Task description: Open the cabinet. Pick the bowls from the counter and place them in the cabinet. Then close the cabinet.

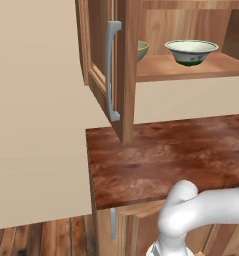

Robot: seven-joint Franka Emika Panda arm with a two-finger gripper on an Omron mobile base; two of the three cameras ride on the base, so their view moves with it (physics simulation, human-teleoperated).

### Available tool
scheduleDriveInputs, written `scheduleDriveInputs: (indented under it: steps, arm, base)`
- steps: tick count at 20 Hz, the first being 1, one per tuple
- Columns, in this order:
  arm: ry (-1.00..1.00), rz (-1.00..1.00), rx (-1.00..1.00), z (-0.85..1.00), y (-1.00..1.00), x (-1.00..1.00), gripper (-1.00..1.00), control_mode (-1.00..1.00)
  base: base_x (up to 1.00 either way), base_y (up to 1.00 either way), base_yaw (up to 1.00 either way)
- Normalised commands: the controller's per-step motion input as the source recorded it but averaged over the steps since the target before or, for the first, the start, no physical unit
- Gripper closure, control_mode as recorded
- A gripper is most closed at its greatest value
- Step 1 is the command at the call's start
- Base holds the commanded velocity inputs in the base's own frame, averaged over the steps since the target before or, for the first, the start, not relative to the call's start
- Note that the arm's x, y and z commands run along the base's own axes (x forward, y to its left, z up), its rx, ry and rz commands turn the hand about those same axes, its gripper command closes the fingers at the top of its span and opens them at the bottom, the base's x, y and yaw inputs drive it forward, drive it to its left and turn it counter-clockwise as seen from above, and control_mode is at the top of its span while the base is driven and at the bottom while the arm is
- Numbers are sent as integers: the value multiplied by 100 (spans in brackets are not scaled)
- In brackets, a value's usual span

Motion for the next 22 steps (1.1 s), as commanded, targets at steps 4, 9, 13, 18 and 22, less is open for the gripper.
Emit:
scheduleDriveInputs:
  steps: [4,9,13,18,22]
  arm:
    - [-35,-5,0,-54,32,13,-100,-100]
    - [-51,0,0,-66,31,11,-100,-100]
    - [-50,0,-4,-28,52,10,-100,-100]
    - [-39,-4,-8,0,57,6,-100,-100]
    - [-27,-8,-10,0,56,5,-100,-100]
  base:
    - [0,0,0]
    - [0,0,0]
    - [0,0,0]
    - [0,0,0]
    - [0,0,0]
